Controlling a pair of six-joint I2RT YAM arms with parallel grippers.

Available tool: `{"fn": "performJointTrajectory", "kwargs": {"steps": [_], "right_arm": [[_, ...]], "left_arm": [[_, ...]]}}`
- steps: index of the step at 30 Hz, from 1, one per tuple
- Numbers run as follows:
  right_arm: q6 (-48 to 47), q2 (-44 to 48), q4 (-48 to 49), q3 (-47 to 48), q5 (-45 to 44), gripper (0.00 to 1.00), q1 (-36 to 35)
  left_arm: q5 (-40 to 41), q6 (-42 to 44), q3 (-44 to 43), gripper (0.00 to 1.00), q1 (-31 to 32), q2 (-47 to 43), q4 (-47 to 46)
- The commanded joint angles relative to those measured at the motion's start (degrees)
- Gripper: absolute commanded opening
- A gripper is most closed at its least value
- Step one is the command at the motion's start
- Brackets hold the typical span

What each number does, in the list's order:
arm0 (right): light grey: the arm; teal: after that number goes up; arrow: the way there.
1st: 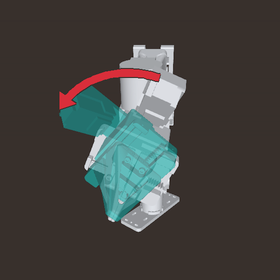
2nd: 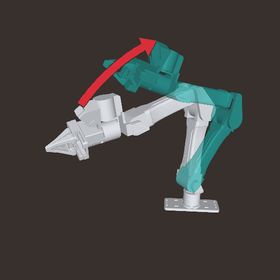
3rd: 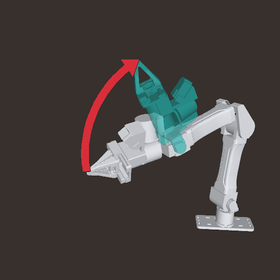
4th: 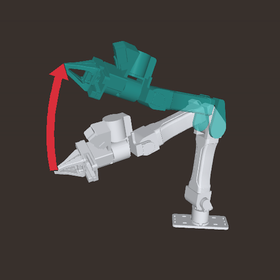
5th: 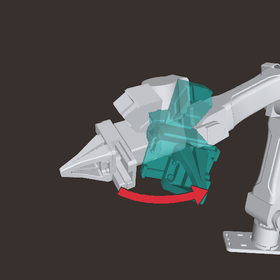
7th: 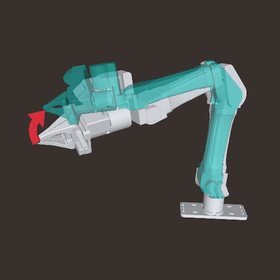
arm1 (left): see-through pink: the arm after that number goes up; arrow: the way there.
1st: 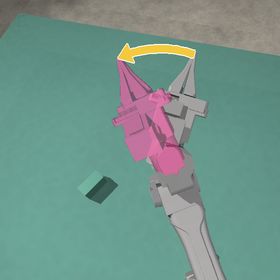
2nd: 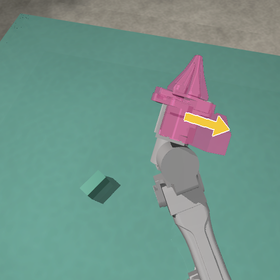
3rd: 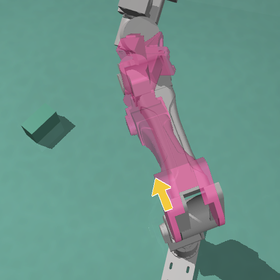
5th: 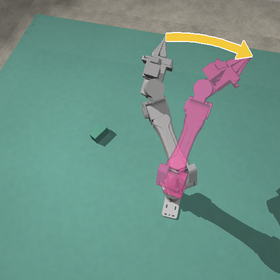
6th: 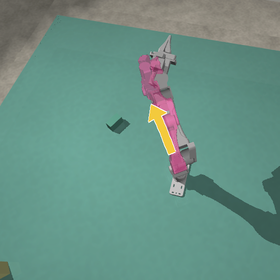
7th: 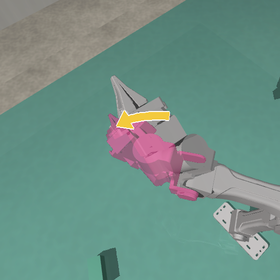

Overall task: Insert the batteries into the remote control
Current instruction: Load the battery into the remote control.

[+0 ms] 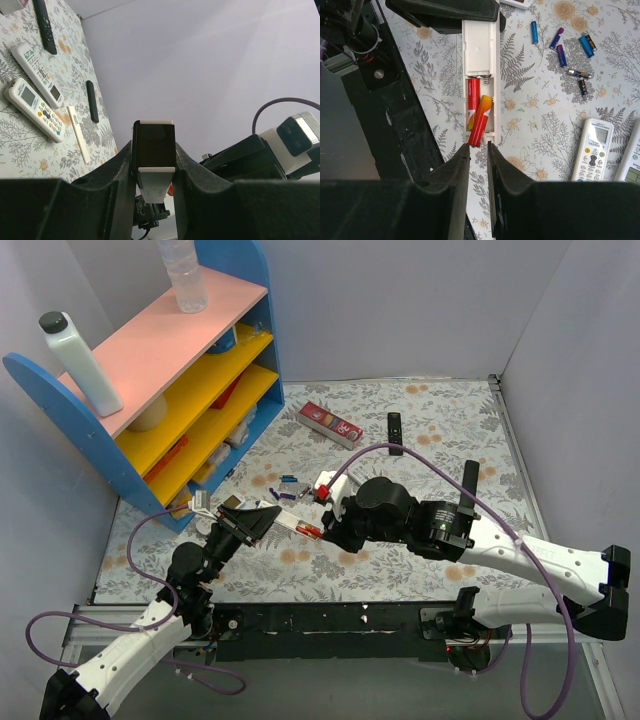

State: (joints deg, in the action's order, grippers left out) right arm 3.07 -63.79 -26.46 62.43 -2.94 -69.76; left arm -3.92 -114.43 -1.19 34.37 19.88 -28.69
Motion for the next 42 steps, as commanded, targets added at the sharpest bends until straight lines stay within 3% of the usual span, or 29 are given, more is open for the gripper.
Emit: {"fn": "performJointTrajectory", "kwargs": {"steps": [1, 26, 42], "right_arm": [[0.4, -0.8, 2.8, -0.1, 0.7, 0.27, 0.1], [-0.4, -4.9, 4.6, 0.8, -1.2, 0.24, 0.1], [-0.5, -11.1, 4.2, 3.2, -3.2, 0.13, 0.1]], "left_arm": [[-0.7, -9.3, 13.5, 0.00, 0.3, -0.5, -1.4], [-2.1, -8.7, 13.6, 0.00, 0.2, -0.3, -4.4], [-4.7, -7.6, 13.5, 0.00, 0.3, 1.0, -11.2]]}}
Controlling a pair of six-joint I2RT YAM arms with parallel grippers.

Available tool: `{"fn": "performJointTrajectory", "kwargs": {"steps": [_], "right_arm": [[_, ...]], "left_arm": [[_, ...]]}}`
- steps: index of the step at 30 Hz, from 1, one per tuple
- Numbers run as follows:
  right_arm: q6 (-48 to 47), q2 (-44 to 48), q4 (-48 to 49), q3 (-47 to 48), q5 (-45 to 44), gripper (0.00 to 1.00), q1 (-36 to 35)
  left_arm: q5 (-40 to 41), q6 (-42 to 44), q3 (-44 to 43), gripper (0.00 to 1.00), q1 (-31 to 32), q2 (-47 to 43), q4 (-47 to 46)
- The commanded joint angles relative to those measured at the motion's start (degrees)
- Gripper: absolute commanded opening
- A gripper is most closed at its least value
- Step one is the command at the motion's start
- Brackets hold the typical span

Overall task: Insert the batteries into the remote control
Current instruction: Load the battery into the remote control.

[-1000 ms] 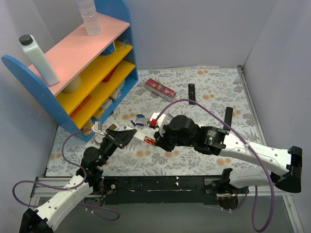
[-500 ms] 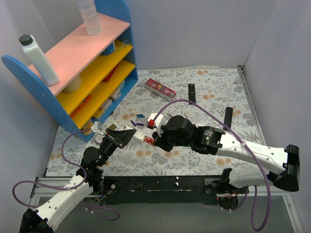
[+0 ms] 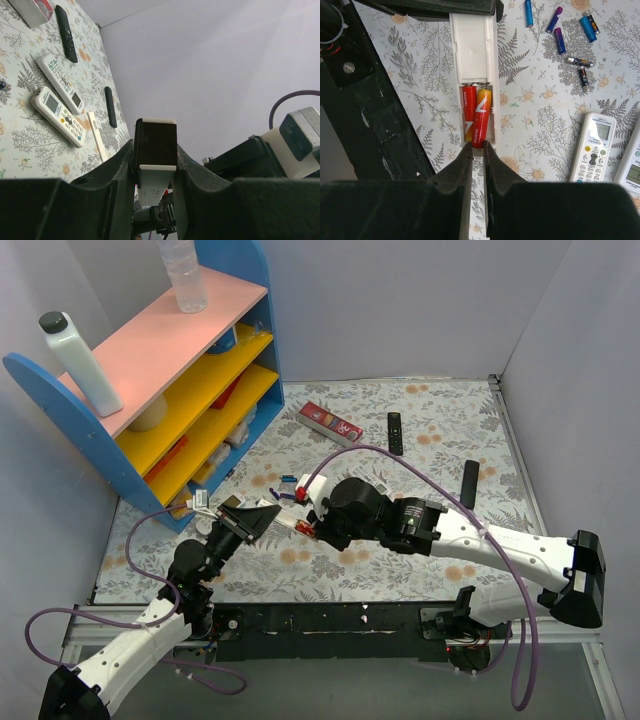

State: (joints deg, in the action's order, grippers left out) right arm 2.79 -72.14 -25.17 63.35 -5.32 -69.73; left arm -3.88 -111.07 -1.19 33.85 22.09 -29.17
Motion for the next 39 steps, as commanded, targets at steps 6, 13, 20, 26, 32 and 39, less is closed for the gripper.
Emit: {"fn": "performJointTrajectory", "kwargs": {"steps": [6, 13, 20, 26, 32, 39], "right_arm": [[-0.3, -6.6, 3.1, 4.1, -1.3, 0.08, 0.3], [-0.5, -11.8, 2.3, 6.3, -1.6, 0.04, 1.4], [-2.6, -17.0, 2.3, 7.7, 1.0, 0.01, 4.3], [-2.6, -20.8, -0.2, 11.0, 4.9, 0.01, 7.9], [-4.5, -23.0, -2.3, 13.7, 10.2, 0.01, 10.3], [-5.2, -26.3, -5.8, 16.4, 14.5, 0.01, 12.5]], "left_arm": [[-6.3, -9.7, 12.9, 0.00, 0.8, -1.1, -12.6], [-7.1, -9.0, 13.3, 0.00, 0.8, -2.0, -15.1], [-9.5, -8.0, 13.3, 0.00, 0.8, -2.1, -18.6], [-13.2, -5.4, 12.4, 0.00, 0.7, -1.3, -20.2], [-17.3, -3.4, 11.3, 0.00, 0.8, 1.7, -24.3], [-22.3, -0.3, 8.9, 0.00, 0.7, 4.6, -27.4]]}}
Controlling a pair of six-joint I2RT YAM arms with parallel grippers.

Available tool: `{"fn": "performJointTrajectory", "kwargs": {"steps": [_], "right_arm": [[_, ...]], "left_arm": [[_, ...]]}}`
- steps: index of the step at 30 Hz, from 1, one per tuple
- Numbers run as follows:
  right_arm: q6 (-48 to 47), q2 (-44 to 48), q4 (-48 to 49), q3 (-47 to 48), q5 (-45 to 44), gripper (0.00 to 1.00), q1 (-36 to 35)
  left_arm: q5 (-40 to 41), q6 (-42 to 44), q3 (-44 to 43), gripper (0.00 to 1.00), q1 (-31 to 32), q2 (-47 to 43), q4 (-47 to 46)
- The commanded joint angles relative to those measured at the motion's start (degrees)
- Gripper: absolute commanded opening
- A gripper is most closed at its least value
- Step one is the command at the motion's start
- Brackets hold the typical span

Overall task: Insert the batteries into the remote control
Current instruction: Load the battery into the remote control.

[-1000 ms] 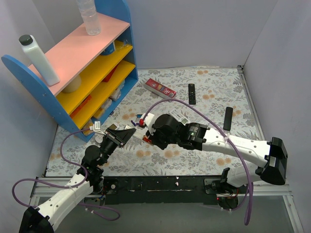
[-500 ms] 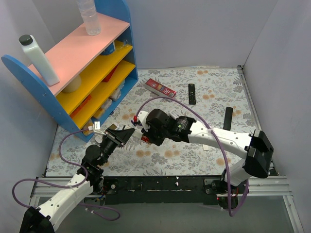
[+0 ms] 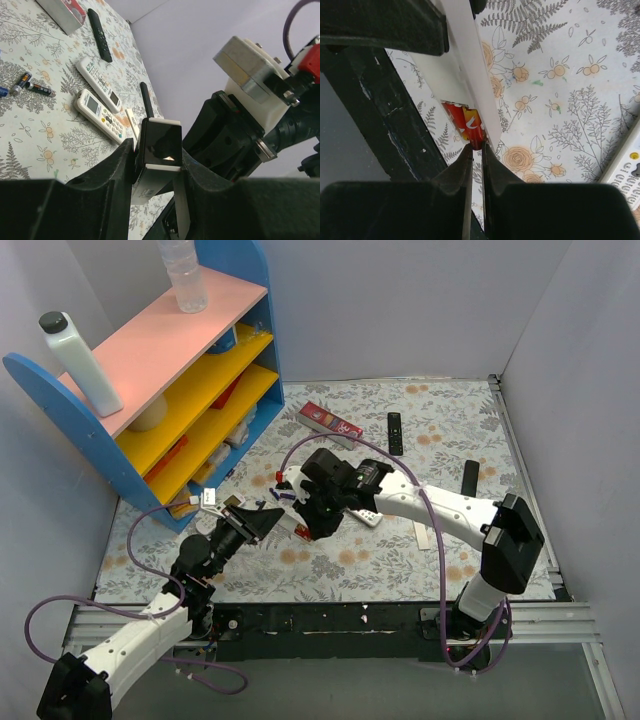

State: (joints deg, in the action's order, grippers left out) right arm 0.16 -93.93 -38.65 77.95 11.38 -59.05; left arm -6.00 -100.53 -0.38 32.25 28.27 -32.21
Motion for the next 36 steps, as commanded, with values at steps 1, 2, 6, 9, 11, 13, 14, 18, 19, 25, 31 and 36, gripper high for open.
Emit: {"fn": "performJointTrajectory", "kwargs": {"steps": [1, 2, 6, 9, 11, 13, 14, 18, 19, 25, 31, 36], "right_arm": [[-2.6, -4.7, 8.0, 1.9, -1.9, 0.01, 1.7], [-2.5, -4.8, 8.1, 1.9, -1.7, 0.01, 1.8], [-3.0, -2.8, 12.7, -1.9, -3.3, 0.01, 1.8], [-3.2, 0.9, 19.9, -6.3, -4.4, 0.01, 1.7], [-2.7, 3.4, 24.1, -10.1, -5.0, 0.01, 1.7], [-1.9, 4.9, 27.0, -13.7, -5.2, 0.01, 1.6], [-1.9, 6.5, 29.1, -15.1, -5.7, 0.01, 1.4], [-3.6, 9.8, 39.8, -22.6, -9.7, 0.01, -1.5], [-3.9, 10.1, 40.6, -23.5, -11.9, 0.01, -1.9], [-3.7, 7.7, 38.9, -23.9, -25.3, 0.01, -5.1], [2.3, 7.2, 42.1, -24.9, -23.8, 0.01, -5.1], [1.7, 7.8, 47.3, -27.7, -21.1, 0.01, -5.2]], "left_arm": [[-21.0, -10.7, 7.9, 0.00, 2.4, -1.3, -25.0], [-21.2, -10.7, 7.9, 0.00, 2.4, -0.9, -26.4], [-21.1, -11.3, 7.9, 0.00, 2.4, 0.1, -27.7], [-18.6, -12.4, 8.7, 0.00, 2.4, -0.3, -26.9], [-16.3, -13.7, 9.5, 0.00, 2.4, -1.1, -26.2], [-14.8, -14.9, 10.5, 0.00, 2.4, -2.0, -25.7], [-13.8, -16.0, 10.8, 0.00, 2.4, -2.3, -25.5], [-10.6, -17.3, 10.7, 0.00, 2.4, -3.0, -23.8], [-10.4, -17.5, 10.5, 0.00, 2.4, -3.0, -23.7], [-9.7, -17.9, 10.5, 0.00, 2.4, -2.9, -23.5], [-10.3, -15.3, 9.9, 0.00, 2.4, -2.7, -18.9], [-10.3, -13.7, 10.3, 0.00, 2.4, -2.0, -17.9]]}}
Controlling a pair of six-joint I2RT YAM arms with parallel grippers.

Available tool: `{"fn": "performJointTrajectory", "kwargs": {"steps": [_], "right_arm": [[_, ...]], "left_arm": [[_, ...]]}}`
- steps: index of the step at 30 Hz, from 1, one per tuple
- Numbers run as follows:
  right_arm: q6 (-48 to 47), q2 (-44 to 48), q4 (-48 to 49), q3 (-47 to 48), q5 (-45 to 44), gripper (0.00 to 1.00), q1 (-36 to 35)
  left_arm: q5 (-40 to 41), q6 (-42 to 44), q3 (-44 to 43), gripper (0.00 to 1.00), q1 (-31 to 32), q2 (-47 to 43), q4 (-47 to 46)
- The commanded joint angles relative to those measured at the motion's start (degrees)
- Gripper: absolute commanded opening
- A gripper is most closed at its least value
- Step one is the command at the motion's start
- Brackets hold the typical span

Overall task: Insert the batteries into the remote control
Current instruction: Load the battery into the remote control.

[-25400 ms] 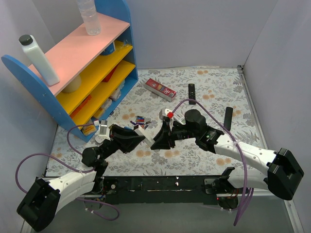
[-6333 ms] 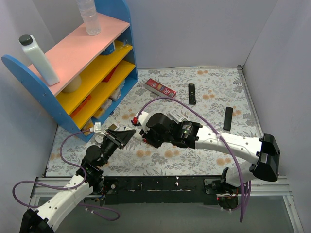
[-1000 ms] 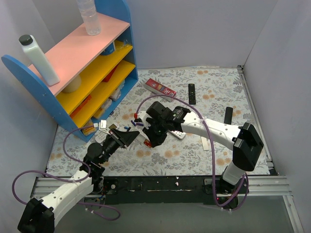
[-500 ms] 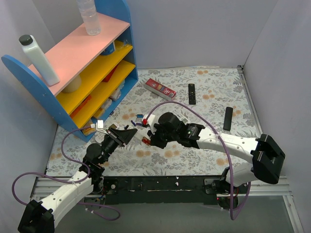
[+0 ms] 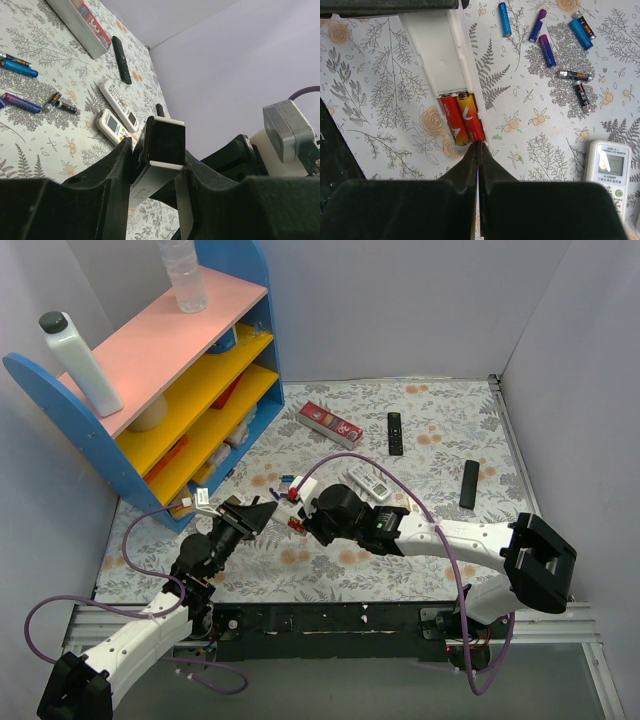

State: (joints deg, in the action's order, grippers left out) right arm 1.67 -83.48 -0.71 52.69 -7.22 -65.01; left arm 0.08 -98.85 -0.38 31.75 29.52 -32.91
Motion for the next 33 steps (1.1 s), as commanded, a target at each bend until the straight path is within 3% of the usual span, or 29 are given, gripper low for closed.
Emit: {"fn": "performJointTrajectory", "kwargs": {"steps": [1, 6, 10, 19, 27, 33], "right_arm": [[0.3, -2.8, 8.2, -1.6, -2.8, 0.01, 0.8], [2.0, -1.1, 3.7, -1.3, -2.3, 0.01, 0.7], [3.2, 2.5, -0.9, -1.5, -1.6, 0.05, 0.8], [3.9, 10.7, -5.4, -2.1, -0.1, 0.29, 0.9], [4.1, 15.8, -6.1, -2.2, 3.6, 0.55, 1.3], [5.3, 17.6, -2.4, -4.1, 11.3, 0.76, 2.3]], "left_arm": [[-16.3, -15.0, 10.2, 0.00, 2.9, -3.2, -16.4], [-13.4, -10.5, 10.1, 0.00, 2.9, -3.2, -12.3], [-9.3, -6.0, 9.2, 0.00, 2.9, -3.2, -3.9], [-6.6, -2.8, 7.6, 0.00, 2.9, -3.1, 3.2], [-6.9, -2.8, 7.6, 0.00, 2.9, -3.2, 3.4], [-8.1, -3.2, 7.9, 0.00, 2.9, -3.2, 1.8]]}}
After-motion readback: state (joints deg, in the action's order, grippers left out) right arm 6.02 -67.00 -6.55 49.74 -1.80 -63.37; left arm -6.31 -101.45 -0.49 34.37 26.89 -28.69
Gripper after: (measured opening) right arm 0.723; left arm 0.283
